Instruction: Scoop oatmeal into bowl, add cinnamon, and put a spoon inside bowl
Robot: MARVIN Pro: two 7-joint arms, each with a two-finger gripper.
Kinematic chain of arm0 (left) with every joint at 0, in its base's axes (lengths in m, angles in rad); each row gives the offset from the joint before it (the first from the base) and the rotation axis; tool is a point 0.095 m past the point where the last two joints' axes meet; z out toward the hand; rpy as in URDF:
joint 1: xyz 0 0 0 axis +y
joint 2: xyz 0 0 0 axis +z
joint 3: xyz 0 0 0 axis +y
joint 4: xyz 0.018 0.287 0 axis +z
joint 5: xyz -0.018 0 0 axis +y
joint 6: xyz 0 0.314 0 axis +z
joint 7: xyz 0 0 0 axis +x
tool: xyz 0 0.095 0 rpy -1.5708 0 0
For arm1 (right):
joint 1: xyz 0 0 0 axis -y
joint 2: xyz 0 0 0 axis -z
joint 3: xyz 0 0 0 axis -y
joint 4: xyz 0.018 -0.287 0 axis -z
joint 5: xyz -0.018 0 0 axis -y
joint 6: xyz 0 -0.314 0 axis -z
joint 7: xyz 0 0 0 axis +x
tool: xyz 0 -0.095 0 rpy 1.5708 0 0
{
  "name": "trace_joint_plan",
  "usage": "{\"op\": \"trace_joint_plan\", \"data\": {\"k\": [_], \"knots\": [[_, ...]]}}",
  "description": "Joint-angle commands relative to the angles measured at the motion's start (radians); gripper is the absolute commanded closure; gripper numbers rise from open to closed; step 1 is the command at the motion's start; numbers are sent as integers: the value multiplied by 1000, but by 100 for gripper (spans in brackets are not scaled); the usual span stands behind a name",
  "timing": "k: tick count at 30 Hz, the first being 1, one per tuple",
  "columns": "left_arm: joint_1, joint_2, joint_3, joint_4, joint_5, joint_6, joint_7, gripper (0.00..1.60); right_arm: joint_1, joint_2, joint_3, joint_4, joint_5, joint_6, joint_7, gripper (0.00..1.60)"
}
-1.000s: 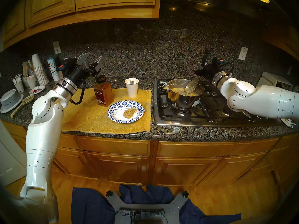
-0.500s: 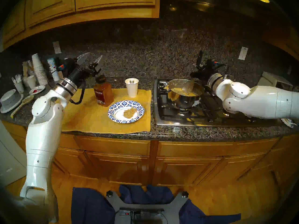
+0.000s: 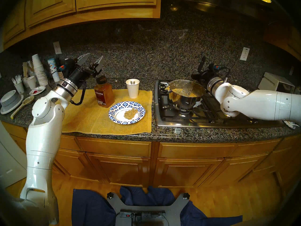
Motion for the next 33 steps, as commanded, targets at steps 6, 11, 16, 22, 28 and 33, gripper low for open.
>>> {"op": "trace_joint_plan", "data": {"k": [6,11,16,22,28,33], "knots": [[-34,0,-6,-23,-8,-11,-1,0,-5,-2,67,-17,137,-35,61,160],[-34,0,-6,-23,-8,-11,-1,0,-17,-5,88,-21,207,-43,83,160],[-34,1,-6,-23,-8,-11,-1,0,-27,15,126,-35,318,-49,109,160],[-34,1,-6,-23,-8,-11,-1,0,-38,41,153,-48,424,-41,147,160],[-34,1,-6,-23,-9,-11,-1,0,-53,48,161,-56,492,-41,190,160],[-34,1,-6,-23,-8,-11,0,0,-57,53,178,-64,550,-50,208,160]]}}
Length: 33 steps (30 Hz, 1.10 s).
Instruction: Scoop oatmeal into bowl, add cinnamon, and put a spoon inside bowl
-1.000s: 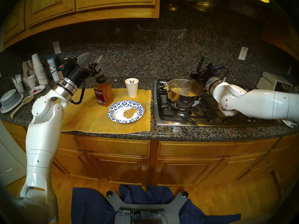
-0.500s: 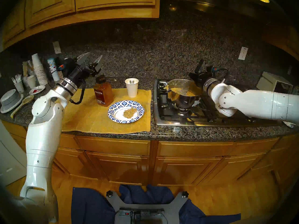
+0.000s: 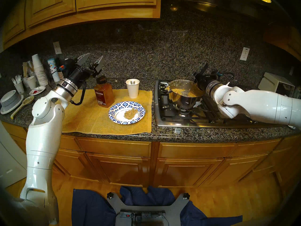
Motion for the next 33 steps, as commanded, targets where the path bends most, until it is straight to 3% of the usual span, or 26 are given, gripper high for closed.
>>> {"op": "trace_joint_plan", "data": {"k": [1,15,33], "knots": [[-34,1,-6,-23,-8,-11,-1,0,24,9,69,-10,56,-19,57,160],[-33,1,-6,-24,-8,-10,-1,0,14,10,116,14,212,-11,91,160],[-32,2,-6,-24,-8,-10,0,0,34,36,126,56,270,-8,122,160]]}}
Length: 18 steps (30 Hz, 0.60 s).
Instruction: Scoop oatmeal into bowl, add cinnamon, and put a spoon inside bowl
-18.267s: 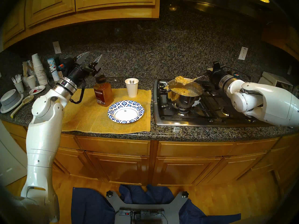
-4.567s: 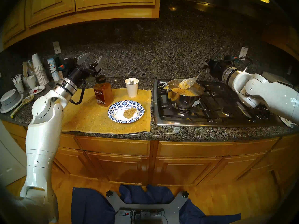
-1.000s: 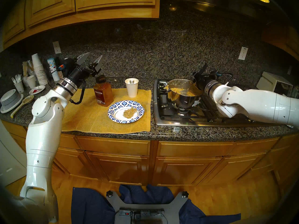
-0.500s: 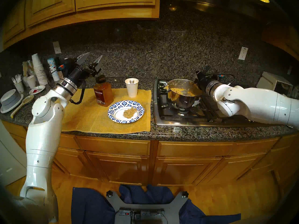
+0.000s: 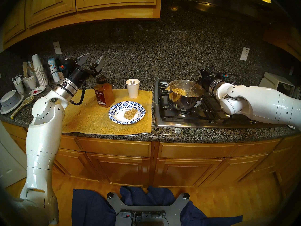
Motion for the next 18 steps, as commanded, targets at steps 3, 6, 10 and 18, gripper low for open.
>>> {"op": "trace_joint_plan", "data": {"k": [3,6,10,18], "knots": [[-32,1,-6,-24,-7,-10,-1,0,73,29,58,17,-8,-8,41,160],[-32,1,-6,-24,-7,-10,-1,0,80,38,62,18,-9,-8,42,160],[-32,1,-6,-24,-7,-10,-1,0,85,48,66,16,-9,-6,46,160],[-33,1,-6,-24,-8,-10,-1,0,95,70,74,6,0,3,50,160]]}}
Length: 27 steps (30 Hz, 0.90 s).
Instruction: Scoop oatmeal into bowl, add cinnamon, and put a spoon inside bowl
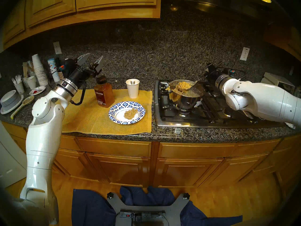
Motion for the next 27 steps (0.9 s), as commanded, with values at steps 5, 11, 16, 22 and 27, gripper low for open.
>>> {"op": "trace_joint_plan", "data": {"k": [5,11,16,22,27], "knots": [[-33,1,-6,-24,-8,-10,-1,0,77,56,60,-31,5,11,27,160],[-33,1,-6,-24,-8,-11,-1,0,84,83,66,-54,15,24,24,160],[-33,0,-6,-23,-8,-11,-1,0,86,98,70,-67,24,42,23,160],[-34,0,-6,-23,-8,-11,-1,0,83,119,69,-81,50,74,20,160],[-34,0,-6,-23,-9,-12,-1,0,76,117,62,-67,66,95,20,160]]}}
